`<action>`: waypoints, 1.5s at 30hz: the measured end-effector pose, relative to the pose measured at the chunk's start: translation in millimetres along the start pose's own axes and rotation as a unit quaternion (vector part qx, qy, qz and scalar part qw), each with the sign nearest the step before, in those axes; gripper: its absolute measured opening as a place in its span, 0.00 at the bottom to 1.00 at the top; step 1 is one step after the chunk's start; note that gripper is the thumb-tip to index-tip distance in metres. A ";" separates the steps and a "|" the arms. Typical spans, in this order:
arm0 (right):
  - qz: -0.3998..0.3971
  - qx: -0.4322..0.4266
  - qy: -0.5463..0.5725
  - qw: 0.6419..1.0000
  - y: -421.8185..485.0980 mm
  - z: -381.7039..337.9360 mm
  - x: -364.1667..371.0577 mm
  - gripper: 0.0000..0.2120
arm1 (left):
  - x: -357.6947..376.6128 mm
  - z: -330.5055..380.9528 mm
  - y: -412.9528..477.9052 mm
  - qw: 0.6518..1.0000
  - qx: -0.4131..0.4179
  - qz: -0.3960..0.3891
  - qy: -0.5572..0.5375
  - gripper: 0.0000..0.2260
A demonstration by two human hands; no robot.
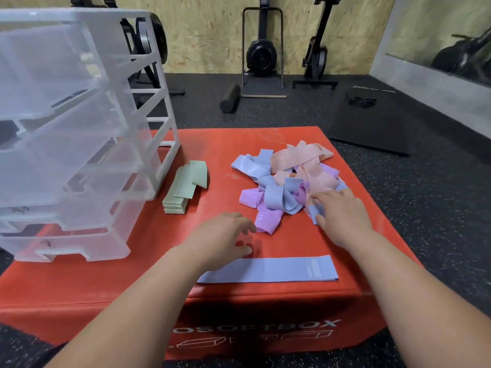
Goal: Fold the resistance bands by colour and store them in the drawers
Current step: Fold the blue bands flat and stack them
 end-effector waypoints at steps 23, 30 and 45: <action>0.083 -0.026 0.552 0.829 -9.6 -74.1 -103.1 0.05 | -41.1 23.2 20.4 0.901 -0.089 0.227 -0.360 0.15; 0.063 -0.046 0.494 0.866 -12.4 -81.3 -92.7 0.11 | -50.0 22.9 17.7 0.880 -0.086 0.271 -0.380 0.02; 0.102 -0.030 0.530 0.842 -16.6 -79.3 -107.0 0.04 | -31.5 26.1 21.7 0.929 -0.059 0.175 -0.322 0.02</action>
Point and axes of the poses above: each hand's wrist, its own y-axis towards the middle knuckle, its own x-axis out of the palm, z = x × y, the point moved 6 cm from there along y, towards the middle knuckle, and after that the axes turned 5 degrees about z, right-handed, at the moved point
